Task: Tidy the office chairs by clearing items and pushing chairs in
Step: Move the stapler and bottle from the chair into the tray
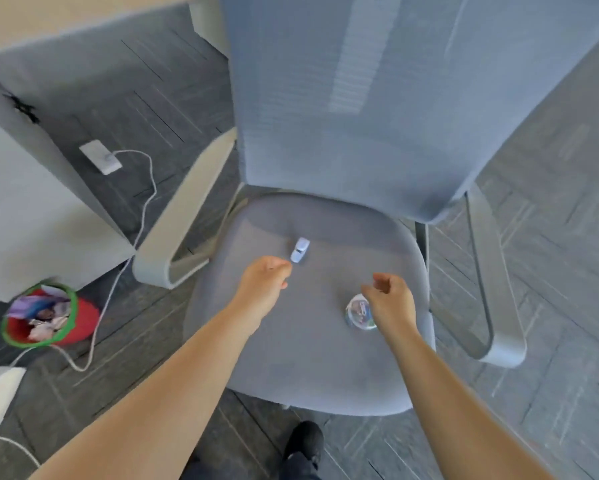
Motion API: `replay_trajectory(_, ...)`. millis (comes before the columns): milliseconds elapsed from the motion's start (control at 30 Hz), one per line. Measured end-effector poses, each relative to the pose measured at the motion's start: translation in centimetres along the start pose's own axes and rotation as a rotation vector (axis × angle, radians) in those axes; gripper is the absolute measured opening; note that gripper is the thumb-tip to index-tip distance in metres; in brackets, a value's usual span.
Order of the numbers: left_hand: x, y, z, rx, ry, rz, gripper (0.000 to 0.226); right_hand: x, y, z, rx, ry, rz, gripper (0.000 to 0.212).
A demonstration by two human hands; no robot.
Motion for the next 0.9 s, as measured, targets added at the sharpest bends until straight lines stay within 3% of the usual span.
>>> replay_trajectory(100, -3.0, -2.5, -2.4, 0.086, -0.020, -0.002, 0.031, 0.0, -2.8, 4.6, -0.050, 0.082, -0.015, 0.056)
replay_trajectory(333, -6.2, -7.2, -7.0, 0.188, -0.148, -0.038, 0.029, -4.7, -6.7, 10.5, -0.098, 0.317, -0.158, 0.096)
replay_trajectory(433, -6.5, -9.2, -7.4, 0.164, -0.158, -0.055, 0.012, -5.7, -8.2, 11.7, -0.098, 0.415, -0.142, 0.096)
replay_trajectory(500, -6.1, -10.5, -7.5, 0.162, -0.150, -0.032, 0.013, -6.0, -9.2, 11.6, -0.076, 0.467, -0.092, 0.087)
replay_trajectory(567, -5.4, -12.0, -7.4, 0.162, -0.126, 0.002, 0.020, -6.1, -10.1, 11.0, -0.054, 0.433, -0.049, 0.079)
replay_trajectory(633, -4.7, -13.5, -6.9, 0.155, -0.109, 0.035, 0.007, -6.4, -10.9, 9.8, -0.023, 0.321, -0.021, 0.077)
replay_trajectory(733, -3.8, -16.1, -6.5, 0.171, -0.169, 0.082, 0.041, -6.7, -12.4, 7.8, 0.025, 0.188, 0.023, 0.081)
replay_trajectory(900, -4.0, -20.5, -5.6, 0.077, -0.338, 0.074, 0.072, -7.3, -14.5, 6.0, 0.044, 0.091, 0.047, 0.083)
Point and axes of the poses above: each hand's wrist, its own y-axis away from the middle knuckle, its own x-axis out of the back of the hand, z = x × y, the point moved 7 cm from there along -y, towards the middle knuckle, and after that the axes turned 4 degrees about -z, right-handed, at the moved point
